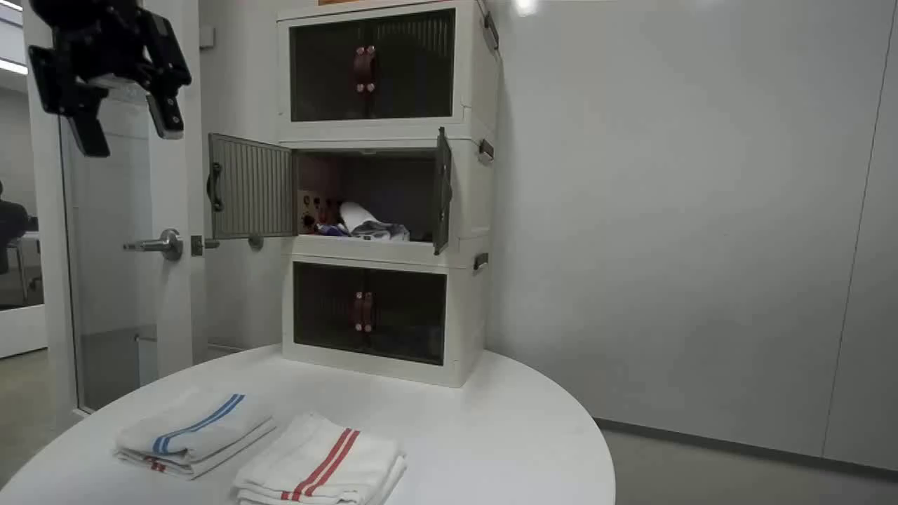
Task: Put the blue and white towel in the open cabinet
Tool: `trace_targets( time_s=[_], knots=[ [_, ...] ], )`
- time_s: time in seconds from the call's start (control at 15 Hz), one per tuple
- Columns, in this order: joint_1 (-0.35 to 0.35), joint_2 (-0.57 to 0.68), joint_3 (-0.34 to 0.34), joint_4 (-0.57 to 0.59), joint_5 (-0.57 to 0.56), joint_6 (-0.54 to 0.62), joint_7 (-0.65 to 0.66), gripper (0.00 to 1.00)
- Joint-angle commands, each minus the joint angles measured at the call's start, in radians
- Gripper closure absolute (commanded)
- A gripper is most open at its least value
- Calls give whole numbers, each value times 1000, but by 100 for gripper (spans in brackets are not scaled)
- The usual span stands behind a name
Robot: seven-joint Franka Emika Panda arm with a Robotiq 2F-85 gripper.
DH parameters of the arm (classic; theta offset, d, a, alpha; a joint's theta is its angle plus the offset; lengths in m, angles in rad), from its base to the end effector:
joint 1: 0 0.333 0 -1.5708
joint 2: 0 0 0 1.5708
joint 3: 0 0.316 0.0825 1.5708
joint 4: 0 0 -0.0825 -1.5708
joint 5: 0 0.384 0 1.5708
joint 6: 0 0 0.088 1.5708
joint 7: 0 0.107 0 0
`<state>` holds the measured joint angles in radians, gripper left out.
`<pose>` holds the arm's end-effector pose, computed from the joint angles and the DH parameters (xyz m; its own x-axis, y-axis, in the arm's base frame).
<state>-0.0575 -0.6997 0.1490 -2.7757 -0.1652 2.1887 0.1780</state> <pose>0.3351 0.0211 0.4166 0.9913 -0.0124 0.1311 -0.0409 -0.9752 0.2173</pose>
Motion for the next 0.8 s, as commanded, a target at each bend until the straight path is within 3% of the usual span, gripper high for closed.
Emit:
trace_targets(
  time_s=[0.0,0.47,0.67,0.73],
  knots=[
    [11,1,-10,2,-8,-4,6,0],
    [124,226,-189,27,99,419,-299,0],
    [238,327,-329,33,252,546,-520,0],
    [314,358,-411,37,330,563,-600,0]
  ],
)
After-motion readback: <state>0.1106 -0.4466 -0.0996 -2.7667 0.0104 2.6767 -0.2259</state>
